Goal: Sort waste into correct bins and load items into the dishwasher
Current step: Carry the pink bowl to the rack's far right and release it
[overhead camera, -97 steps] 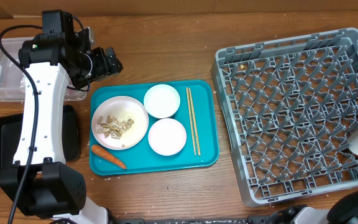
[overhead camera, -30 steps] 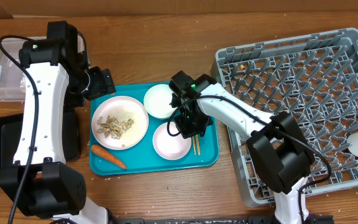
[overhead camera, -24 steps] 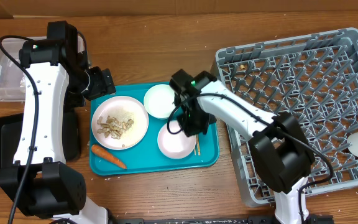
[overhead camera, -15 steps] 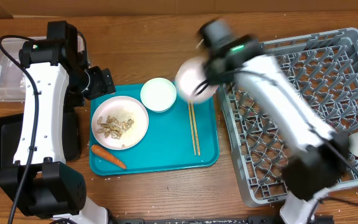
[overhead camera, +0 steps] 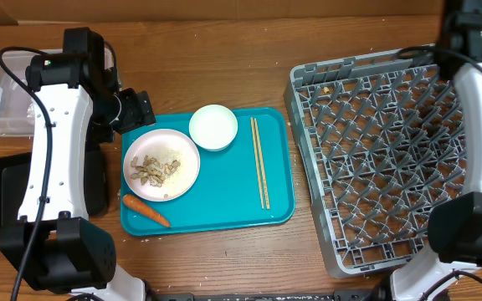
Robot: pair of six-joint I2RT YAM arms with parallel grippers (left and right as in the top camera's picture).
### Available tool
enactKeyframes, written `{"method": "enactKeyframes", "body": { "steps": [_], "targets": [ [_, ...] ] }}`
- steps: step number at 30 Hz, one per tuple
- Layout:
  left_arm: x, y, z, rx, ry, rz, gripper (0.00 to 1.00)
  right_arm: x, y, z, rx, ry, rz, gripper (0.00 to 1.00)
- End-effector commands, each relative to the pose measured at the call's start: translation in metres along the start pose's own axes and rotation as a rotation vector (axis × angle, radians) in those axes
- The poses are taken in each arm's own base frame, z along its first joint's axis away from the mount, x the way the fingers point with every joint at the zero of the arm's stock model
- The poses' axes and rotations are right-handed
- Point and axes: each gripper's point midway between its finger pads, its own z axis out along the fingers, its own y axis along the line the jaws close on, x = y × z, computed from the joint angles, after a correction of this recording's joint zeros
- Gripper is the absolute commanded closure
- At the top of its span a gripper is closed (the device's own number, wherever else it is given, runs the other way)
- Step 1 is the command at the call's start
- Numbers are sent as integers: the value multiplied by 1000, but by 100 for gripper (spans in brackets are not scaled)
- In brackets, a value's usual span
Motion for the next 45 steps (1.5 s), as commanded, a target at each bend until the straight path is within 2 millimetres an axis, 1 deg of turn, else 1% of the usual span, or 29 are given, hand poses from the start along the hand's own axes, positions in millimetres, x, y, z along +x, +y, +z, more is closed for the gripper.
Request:
{"method": "enactKeyframes", "body": {
  "steps": [1, 3, 6, 10, 13, 15, 17, 19, 21, 24, 27, 28, 29, 30, 31, 32, 35, 36, 37, 38, 39, 40, 41, 43, 45],
  "targets": [
    [2, -1, -5, -2, -17, -6, 10, -8, -41, 13, 237, -95, 168, 96],
    [2, -1, -5, -1, -16, -6, 10, 0, -41, 30, 269, -84, 169, 96],
    [2, -1, -5, -1, -15, -6, 10, 21, -34, 58, 303, -45, 125, 96],
    [5, -2, -5, 3, -3, -8, 10, 58, -10, 85, 302, 32, 29, 96],
    [7, -1, -5, 1, 5, -9, 10, 83, 19, 91, 257, 82, -48, 96],
    [7, -1, -5, 0, 7, -9, 10, 91, 32, 87, 236, 89, -80, 96],
    [7, -1, -5, 0, 7, -9, 10, 101, 49, 78, 184, 113, -119, 96],
    [7, -1, -5, 1, 5, -9, 9, 118, 69, 66, 95, 172, -174, 96],
    [6, -1, -5, 1, 3, -8, 9, 133, 82, 56, 29, 226, -232, 96],
    [6, -1, -5, 1, 3, -8, 9, 151, 96, 41, -38, 289, -284, 96],
    [5, -2, -5, 2, -1, -8, 9, 160, 103, 30, -68, 311, -319, 96],
    [5, -2, -5, 3, -3, -7, 9, 163, 103, 26, -70, 314, -333, 92],
    [5, -2, -5, 3, -3, -8, 9, 165, 104, 22, -70, 315, -352, 80],
    [5, -2, -5, 3, -3, -7, 9, 165, 104, 20, -72, 316, -357, 74],
    [5, -2, -5, 3, -3, -7, 9, 165, 104, 18, -73, 315, -361, 64],
    [5, -2, -5, 3, -4, -7, 9, 164, 103, 15, -76, 313, -359, 60],
    [5, -2, -5, 3, -4, -7, 9, 155, 102, 4, -106, 300, -336, 51],
    [5, -2, -5, 3, -4, -7, 9, 149, 100, -1, -123, 293, -317, 49],
    [5, -2, -5, 3, -4, -7, 9, 142, 99, -6, -142, 287, -297, 44],
    [5, -2, -5, 3, -4, -7, 9, 134, 98, -12, -169, 280, -272, 37],
    [5, -2, -5, 3, -4, -7, 9, 125, 98, -21, -209, 270, -269, 34],
    [5, -2, -5, 3, -4, -7, 9, 117, 100, -31, -264, 261, -285, 29],
    [5, -2, -5, 3, -4, -7, 9, 110, 105, -42, -333, 254, -315, 22],
    [5, -2, -5, 3, -4, -7, 9, 100, 121, -75, -537, 244, -401, 17],
    [4, -2, -5, 4, -7, -7, 9, 98, 140, -116, -768, 245, -472, 16]
  ]
}}
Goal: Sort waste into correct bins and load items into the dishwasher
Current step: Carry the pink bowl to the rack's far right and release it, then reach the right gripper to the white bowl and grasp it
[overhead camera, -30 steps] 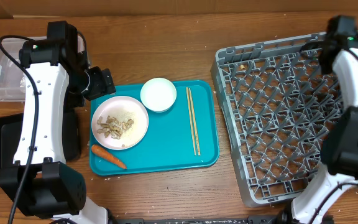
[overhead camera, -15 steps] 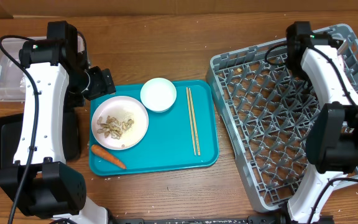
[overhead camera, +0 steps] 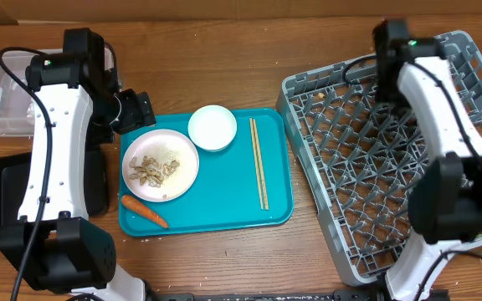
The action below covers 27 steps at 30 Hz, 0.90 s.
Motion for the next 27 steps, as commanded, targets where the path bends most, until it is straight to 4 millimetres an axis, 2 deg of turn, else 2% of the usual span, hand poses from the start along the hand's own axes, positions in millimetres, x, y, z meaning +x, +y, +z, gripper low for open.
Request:
{"method": "enactKeyframes", "body": {
  "steps": [1, 3, 7, 14, 16, 22, 27],
  "targets": [
    [2, -3, -5, 6, -16, -5, 9, -16, 57, -99, -492, -125, -215, 16],
    [1, -3, -5, 7, -17, -5, 9, -9, 86, -126, -659, -122, -256, 16],
    [1, -3, -5, 6, -17, -6, 9, 14, 139, -166, -890, -112, -341, 18],
    [1, -3, -5, 6, -18, -6, 9, 64, 206, -197, -971, -123, -507, 18],
    [1, -3, -5, 7, -20, -5, 9, 85, 227, -197, -968, -94, -557, 18],
    [1, -3, -5, 7, -19, -5, 9, 123, 275, -174, -927, -7, -604, 21],
    [1, -3, -5, 7, -19, -6, 8, 153, 310, -147, -899, 76, -614, 31]
  ]
}}
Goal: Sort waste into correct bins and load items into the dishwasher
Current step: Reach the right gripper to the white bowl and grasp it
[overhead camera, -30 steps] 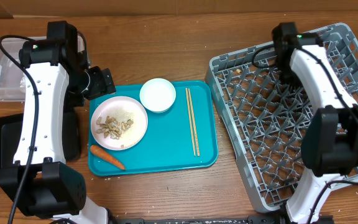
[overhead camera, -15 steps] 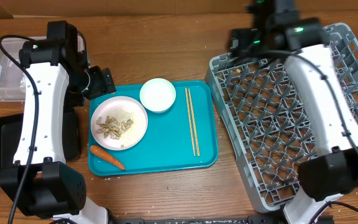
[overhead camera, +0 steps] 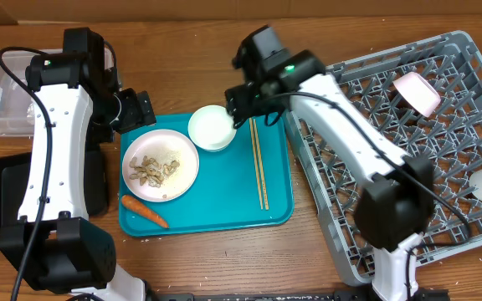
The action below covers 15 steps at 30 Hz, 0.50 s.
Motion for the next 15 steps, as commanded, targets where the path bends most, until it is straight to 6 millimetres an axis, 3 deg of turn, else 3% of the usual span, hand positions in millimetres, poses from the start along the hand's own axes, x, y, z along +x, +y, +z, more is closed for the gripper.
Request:
{"method": "enactKeyframes", "body": {
  "steps": [1, 8, 15],
  "targets": [
    [3, -2, -5, 5, -12, -6, 8, 13, 3, 37, 15, 63, 35, 33],
    [3, -2, -5, 5, -12, -6, 8, 36, -3, 84, 50, 160, 63, 49],
    [3, -2, -5, 5, -12, -6, 8, 37, -7, 93, 57, 163, 71, 86]
  ]
}}
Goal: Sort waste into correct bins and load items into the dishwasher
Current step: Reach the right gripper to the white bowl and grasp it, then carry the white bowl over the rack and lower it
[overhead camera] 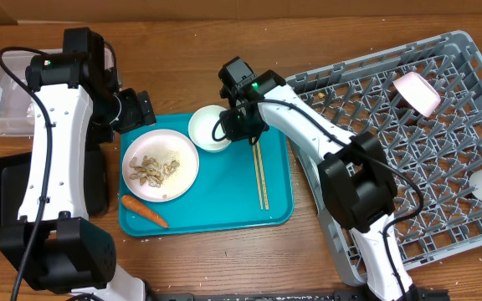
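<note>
On the teal tray (224, 196) sit a white bowl (207, 131), a cream plate of food scraps (161, 165), an orange carrot (146, 211) and a pair of chopsticks (260, 171). My right gripper (238, 125) hangs over the bowl's right rim, its dark fingers apparently spread and open across it. My left gripper (141, 109) hovers by the tray's upper-left corner, just above the plate; its jaws are not readable from overhead. The grey dish rack (375, 159) lies to the right, with a pink cup (417, 92) in its far part.
A clear plastic container stands at the far left, with a black bin (2, 196) below it behind the left arm. A white cup shows at the rack's right edge. The right arm spans from the rack's front to the bowl.
My right gripper has shifted a little left and nearer, from just above the bowl's far-right side onto its right rim. The left arm, the tray items and the rack are unchanged.
At first my right arm stood at the far right edge beside the rack. Then it was over the rack's far left part, and the rack lay shifted. Later the rack lay turned, with a pink cup showing, and the gripper was near the bowl, now at its rim.
</note>
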Robot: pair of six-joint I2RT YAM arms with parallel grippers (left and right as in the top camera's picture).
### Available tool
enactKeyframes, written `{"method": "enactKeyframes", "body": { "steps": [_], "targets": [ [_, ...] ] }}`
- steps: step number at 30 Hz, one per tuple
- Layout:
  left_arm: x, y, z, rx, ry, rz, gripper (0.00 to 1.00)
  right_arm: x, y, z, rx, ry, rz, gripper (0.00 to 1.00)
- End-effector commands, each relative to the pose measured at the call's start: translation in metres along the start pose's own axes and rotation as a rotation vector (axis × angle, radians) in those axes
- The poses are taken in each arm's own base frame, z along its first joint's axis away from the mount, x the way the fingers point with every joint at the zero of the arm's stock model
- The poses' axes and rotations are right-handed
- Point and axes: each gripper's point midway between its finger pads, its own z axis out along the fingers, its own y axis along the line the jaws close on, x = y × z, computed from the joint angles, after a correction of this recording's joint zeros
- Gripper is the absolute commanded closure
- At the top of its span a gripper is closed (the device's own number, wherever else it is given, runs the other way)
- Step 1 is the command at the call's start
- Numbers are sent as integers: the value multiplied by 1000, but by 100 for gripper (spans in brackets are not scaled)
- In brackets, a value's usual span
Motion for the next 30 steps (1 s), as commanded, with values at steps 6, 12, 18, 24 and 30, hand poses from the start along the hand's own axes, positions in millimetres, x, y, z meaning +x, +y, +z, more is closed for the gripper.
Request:
{"method": "enactKeyframes", "body": {
  "steps": [6, 12, 18, 24, 30],
  "targets": [
    [3, -2, -5, 5, -12, -6, 8, -10, -18, -9, 89, -45, 22, 96],
    [2, -2, -5, 5, -13, -6, 8, -52, -53, -95, 261, -232, 46, 96],
    [-2, -4, -5, 10, -31, -4, 7, -68, -104, -247, 444, -486, 93, 96],
    [-6, -5, -5, 15, -46, -2, 7, -20, -210, -321, 834, -513, 399, 96],
    [-8, -5, -5, 18, -57, -1, 7, 61, -287, -371, 1309, -621, 890, 96]
  ]
}}
